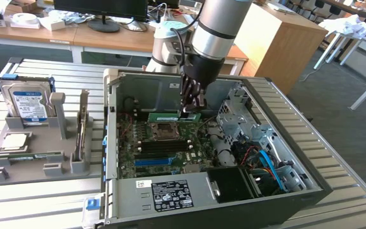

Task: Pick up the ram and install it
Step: 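Pick up the ram and move it above insertion slot, then insert the ram into the slot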

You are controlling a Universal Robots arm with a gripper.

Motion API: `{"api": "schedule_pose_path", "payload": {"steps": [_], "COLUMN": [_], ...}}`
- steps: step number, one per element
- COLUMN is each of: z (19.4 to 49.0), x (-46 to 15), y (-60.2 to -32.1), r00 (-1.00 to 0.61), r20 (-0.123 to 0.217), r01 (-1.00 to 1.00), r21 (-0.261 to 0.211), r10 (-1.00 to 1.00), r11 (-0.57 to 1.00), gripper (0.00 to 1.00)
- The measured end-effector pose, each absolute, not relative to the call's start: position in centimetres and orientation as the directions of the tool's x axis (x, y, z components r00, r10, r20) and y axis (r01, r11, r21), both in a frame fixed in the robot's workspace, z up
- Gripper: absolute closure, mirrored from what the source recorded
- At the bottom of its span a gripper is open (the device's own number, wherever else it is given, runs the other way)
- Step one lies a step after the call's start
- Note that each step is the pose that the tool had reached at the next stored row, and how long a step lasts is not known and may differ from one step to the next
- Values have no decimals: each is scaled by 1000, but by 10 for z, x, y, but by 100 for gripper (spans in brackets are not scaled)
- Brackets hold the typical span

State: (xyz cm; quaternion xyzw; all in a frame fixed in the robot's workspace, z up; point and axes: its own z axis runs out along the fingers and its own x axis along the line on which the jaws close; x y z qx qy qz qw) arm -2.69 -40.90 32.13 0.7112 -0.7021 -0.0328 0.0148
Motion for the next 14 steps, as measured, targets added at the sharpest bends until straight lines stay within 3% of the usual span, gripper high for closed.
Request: {"api": "schedule_pose_path", "payload": {"steps": [14], "z": [320], "x": [-27], "y": [-409], "r00": [12], "r20": [-26], "r01": [-998], "r21": [67], "r10": [-1000], "r11": [-14], "gripper": [88]}}
